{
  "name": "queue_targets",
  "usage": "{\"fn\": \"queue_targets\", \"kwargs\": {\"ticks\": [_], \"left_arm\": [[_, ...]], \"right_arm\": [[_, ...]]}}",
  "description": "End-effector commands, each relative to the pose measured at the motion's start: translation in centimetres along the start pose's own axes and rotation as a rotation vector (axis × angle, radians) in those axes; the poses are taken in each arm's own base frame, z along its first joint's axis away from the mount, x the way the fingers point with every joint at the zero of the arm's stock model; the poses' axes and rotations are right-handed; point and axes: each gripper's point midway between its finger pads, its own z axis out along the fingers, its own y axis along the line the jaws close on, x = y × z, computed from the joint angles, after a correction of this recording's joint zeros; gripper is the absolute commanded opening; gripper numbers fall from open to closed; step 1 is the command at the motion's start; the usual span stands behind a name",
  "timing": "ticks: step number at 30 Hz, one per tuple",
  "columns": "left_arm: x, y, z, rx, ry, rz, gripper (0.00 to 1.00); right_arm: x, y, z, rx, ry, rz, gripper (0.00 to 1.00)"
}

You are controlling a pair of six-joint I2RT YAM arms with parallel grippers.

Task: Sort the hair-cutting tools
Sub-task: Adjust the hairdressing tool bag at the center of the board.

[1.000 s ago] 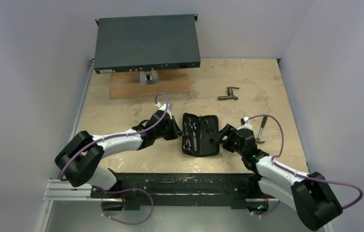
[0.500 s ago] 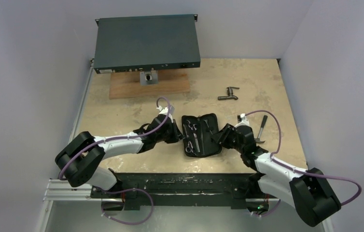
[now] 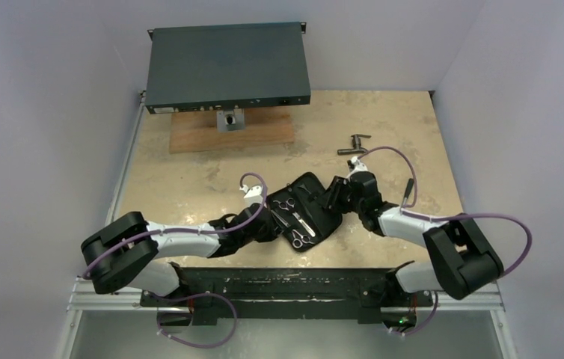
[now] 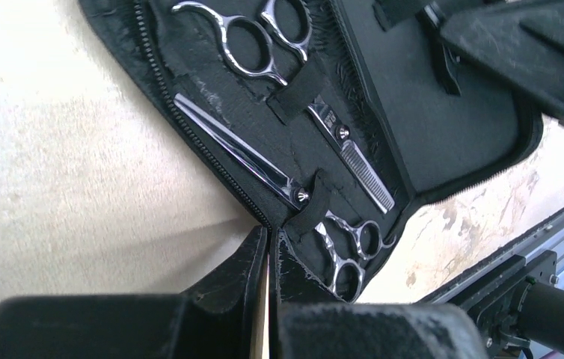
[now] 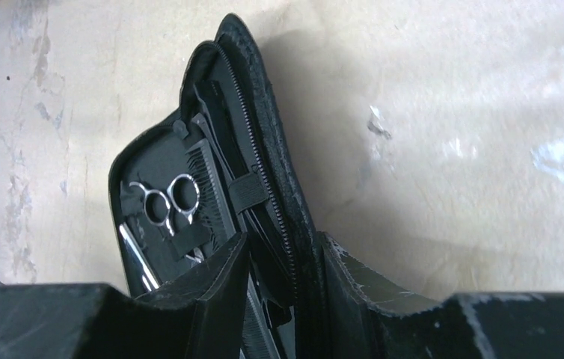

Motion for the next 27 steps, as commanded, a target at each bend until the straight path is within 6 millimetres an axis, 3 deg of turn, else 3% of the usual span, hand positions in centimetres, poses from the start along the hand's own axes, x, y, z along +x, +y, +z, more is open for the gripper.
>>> {"fn": "queue_targets", "kwargs": {"ticks": [1,5,7,11,14,19,21,27], "left_arm": [[-0.3,-3.4,-0.6,0.099,-0.055,-0.054,0.0],[-0.6,-2.9,-1.1,0.076,-0.068,-0.056,0.01],[-1.1,-2.3,-1.8,0.054,-0.086,-0.042,0.19],[-1.9,-1.0,-3.1,-0.017,-0.104,-0.014,0.6],[-2.1,0.1,-4.3,-0.08,-0.094,0.024,0.75],[-4.6,2.4,-6.0,-0.139,-0.144,0.047,0.79],[-6.2,3.0,-5.7,-0.113,-0.146,0.016,0.77],[-10.3,1.1,-3.7,-0.065,-0.143,0.065,0.74]], "right_arm": [[-1.9,1.3,1.8,-0.02,-0.006,-0.075,0.37],[-2.5,1.4,1.4,0.006,-0.009,-0.06,0.65],[-3.1,1.4,0.4,0.021,-0.037,-0.048,0.76],[-3.9,1.4,-1.3,0.055,-0.071,-0.028,0.84],[-4.4,1.4,-3.0,0.071,-0.102,-0.006,0.87],[-4.7,1.4,-6.5,0.081,-0.162,0.03,0.88],[-3.6,1.3,-7.5,0.054,-0.156,0.068,0.88],[-0.3,0.9,-9.4,-0.033,-0.144,0.176,0.85]]}}
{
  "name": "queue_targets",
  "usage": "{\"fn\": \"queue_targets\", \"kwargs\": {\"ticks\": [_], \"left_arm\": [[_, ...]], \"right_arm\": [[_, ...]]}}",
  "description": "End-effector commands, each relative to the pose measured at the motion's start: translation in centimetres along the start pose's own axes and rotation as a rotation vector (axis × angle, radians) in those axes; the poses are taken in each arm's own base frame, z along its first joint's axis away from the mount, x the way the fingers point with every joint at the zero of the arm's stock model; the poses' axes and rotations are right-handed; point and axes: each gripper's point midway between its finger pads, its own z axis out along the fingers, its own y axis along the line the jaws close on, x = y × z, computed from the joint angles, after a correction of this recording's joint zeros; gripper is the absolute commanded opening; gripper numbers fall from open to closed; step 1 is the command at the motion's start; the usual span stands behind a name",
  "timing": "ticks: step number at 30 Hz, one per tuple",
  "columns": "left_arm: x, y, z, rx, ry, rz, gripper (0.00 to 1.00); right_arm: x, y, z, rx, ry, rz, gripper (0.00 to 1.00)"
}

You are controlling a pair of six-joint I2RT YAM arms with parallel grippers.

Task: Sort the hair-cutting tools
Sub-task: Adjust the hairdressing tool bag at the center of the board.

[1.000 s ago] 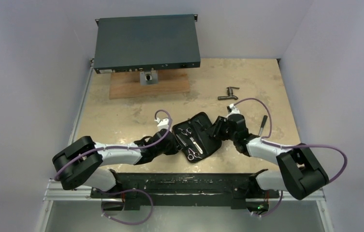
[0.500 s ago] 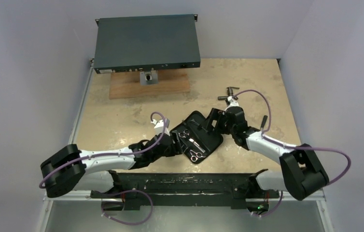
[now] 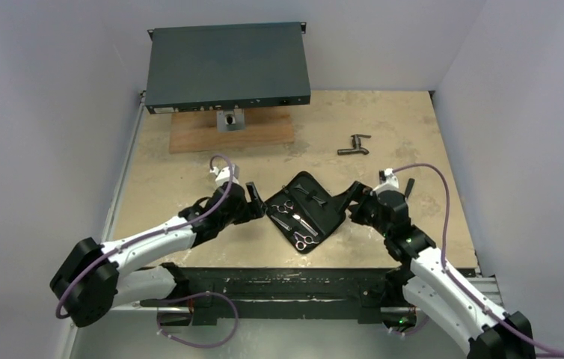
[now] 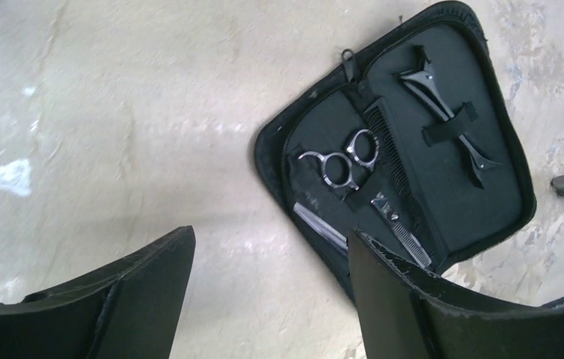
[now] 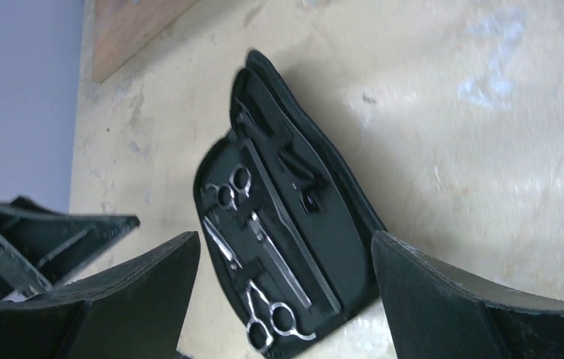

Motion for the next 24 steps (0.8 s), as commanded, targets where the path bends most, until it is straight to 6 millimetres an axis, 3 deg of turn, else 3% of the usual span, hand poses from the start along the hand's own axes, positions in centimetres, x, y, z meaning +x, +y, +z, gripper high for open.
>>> {"fn": "queue_targets", "kwargs": {"ticks": [1,7,13,19,24], "left_arm": [[-2.8,-4.1,1.4,0.111,-0.003,0.083,0.74],[-5.2,-5.6,5.1,0.158,-0.017,0.02,0.69],[-4.9,-5.6,8.3,0.144,0.012,0.031,0.68],[-2.9,-4.8,10.2,0.134,0.063,0.033,0.63],[-1.5,-3.9,10.3,0.161,0.061,0.021,0.61]], "right_arm": [[3.3,-1.7,-1.2,0.012,0.07,0.112,0.84],[6.1,-2.9,-1.2,0.017,0.133,0.164,0.81],[7.7,-3.2,-0.5,-0.001,0.169,0.193,0.81],[7.0,-2.7,0.9,-0.006,0.157,0.142,0.79],[6.1,-2.2,2.5,-0.001,0.146,0.097,0.79]]}}
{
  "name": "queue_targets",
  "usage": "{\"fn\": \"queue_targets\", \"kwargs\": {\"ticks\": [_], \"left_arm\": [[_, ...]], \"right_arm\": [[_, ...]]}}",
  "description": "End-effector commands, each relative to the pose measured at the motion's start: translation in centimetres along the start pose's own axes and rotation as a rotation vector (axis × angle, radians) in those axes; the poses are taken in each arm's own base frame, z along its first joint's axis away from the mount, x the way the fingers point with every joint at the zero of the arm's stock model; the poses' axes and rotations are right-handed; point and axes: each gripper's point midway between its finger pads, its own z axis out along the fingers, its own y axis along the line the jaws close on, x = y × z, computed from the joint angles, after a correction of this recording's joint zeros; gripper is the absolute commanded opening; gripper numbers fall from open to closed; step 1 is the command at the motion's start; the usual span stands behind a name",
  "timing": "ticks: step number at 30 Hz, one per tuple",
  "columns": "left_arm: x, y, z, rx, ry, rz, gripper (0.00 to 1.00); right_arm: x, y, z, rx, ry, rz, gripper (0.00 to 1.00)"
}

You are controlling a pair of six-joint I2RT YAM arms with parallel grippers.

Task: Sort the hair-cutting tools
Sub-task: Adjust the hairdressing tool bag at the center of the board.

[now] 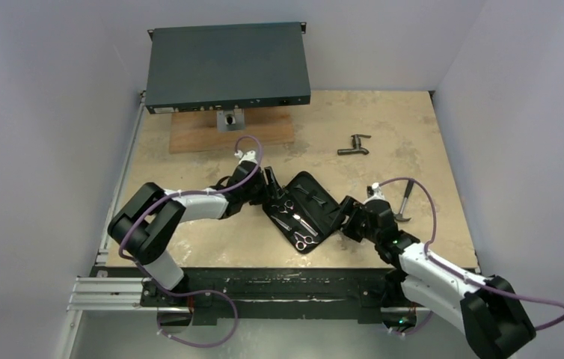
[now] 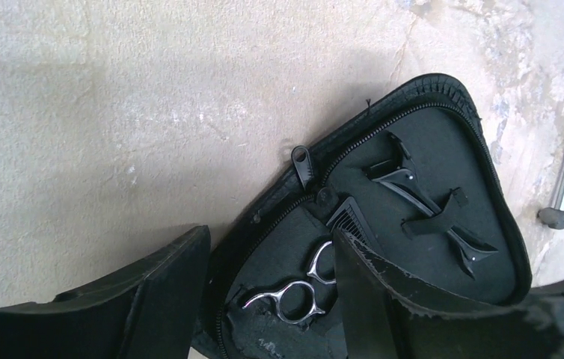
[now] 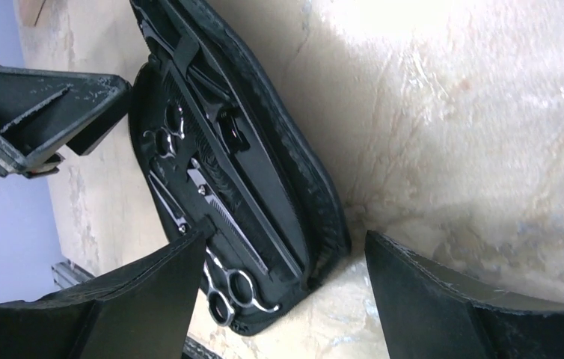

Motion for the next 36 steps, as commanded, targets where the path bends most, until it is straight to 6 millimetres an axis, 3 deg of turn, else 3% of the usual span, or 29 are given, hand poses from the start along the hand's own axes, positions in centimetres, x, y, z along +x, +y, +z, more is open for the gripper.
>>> {"fn": "queue_targets", "kwargs": {"ticks": [1,8,12,22,26,32,36], "left_arm": [[0.0,-0.8,-0.1,0.091,-0.031,0.013,0.6],[2.5,0.0,-0.8,0.162,-0.009,-0.006,0.52],[5.1,0.9,-1.8,0.206,0.011,-0.044,0.48],[11.2,3.0,-5.9,0.168,-0.006,-0.072,0.46],[12.6,4.9,-7.3,0.096,-0.02,-0.119,0.47],[12.5,5.5,-9.2,0.008,-0.071,-0.117,0.48],[10.4,7.5,-11.7,-0.142,-0.148,-0.098,0.53]], "right_arm": [[-2.1,2.4,1.2,-0.051,-0.046,-0.067,0.78],[-2.7,3.3,2.9,-0.052,-0.03,-0.092,0.77],[-3.7,4.2,3.9,-0.05,-0.043,-0.125,0.77],[-5.2,5.5,8.2,-0.024,-0.008,-0.196,0.77],[-6.3,6.8,9.8,-0.031,-0.01,-0.217,0.78],[-8.7,9.3,11.8,-0.036,-0.029,-0.254,0.81],[-11.1,10.6,10.0,-0.011,-0.111,-0.275,0.85]]}}
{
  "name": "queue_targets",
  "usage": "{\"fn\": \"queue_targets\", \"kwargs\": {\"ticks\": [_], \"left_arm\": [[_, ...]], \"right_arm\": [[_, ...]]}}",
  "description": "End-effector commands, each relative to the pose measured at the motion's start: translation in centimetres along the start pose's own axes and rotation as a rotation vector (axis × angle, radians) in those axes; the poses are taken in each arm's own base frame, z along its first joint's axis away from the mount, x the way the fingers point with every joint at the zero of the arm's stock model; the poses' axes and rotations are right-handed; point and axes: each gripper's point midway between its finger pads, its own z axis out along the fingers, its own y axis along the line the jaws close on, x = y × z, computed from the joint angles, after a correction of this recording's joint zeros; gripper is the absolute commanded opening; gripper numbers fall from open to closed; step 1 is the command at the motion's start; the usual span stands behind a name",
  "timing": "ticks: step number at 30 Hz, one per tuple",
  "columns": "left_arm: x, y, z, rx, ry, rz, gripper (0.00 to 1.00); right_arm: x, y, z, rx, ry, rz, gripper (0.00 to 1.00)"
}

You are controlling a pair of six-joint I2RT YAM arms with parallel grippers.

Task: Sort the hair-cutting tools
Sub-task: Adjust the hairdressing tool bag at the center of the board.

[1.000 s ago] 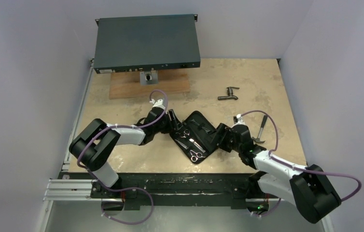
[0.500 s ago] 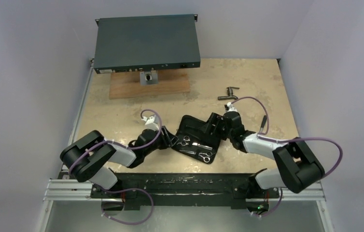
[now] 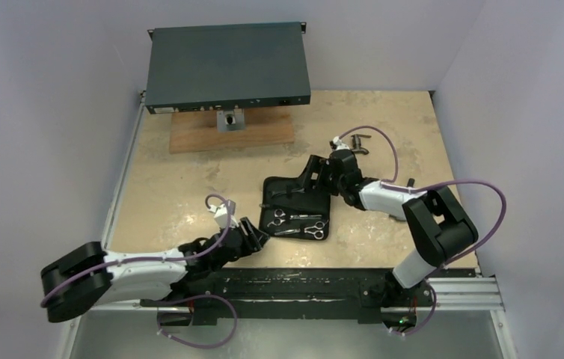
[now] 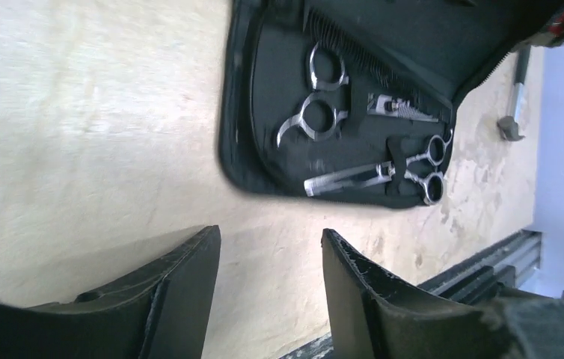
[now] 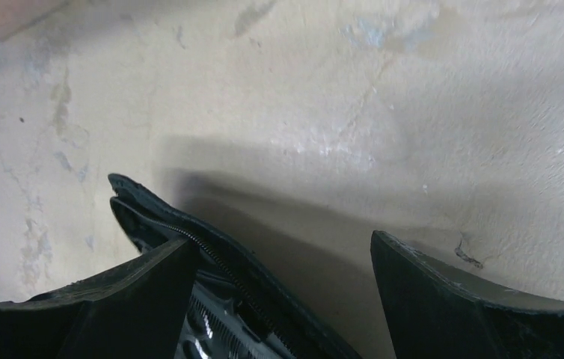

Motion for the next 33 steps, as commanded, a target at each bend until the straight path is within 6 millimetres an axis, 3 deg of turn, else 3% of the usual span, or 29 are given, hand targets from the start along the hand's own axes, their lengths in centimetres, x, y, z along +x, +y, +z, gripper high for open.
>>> {"fn": "queue_targets", "kwargs": {"ticks": [1,4,7,13,18,22,27,33], "left_arm": [[-2.2,5.0,-2.9,-0.292,-0.072,0.073,0.55],[-4.9,3.5,-3.9,-0.291,-0.142,0.127,0.62],[-6.2,1.8,-3.9,-0.276,-0.151,0.171,0.65],[-7.4,-0.3,-2.0,-0.236,-0.133,0.188,0.66],[-11.0,-2.4,0.2,-0.137,-0.172,0.129,0.66],[-13.2,-3.9,3.0,-0.127,-0.152,0.158,0.66],[-12.1,-3.5,6.4,-0.127,-0.074,0.15,0.63],[-10.9,0.2,7.7,-0.242,-0.066,0.155,0.62]], "right_arm": [[-5.8,2.8,-2.8,-0.019,-0.173,-0.025,0.87],[-6.6,2.7,-5.2,0.01,-0.214,-0.028,0.89],[-6.1,1.9,-6.9,0.03,-0.223,-0.035,0.9],[-3.6,-0.3,-8.5,0.074,-0.186,-0.035,0.91],[-0.7,-0.8,-11.6,-0.012,-0.199,0.024,0.88],[1.4,-1.8,-12.3,-0.067,-0.227,0.106,0.84],[3.5,-3.5,-10.9,-0.042,-0.193,0.136,0.8],[3.3,-3.6,-9.2,-0.032,-0.184,0.135,0.8]]}}
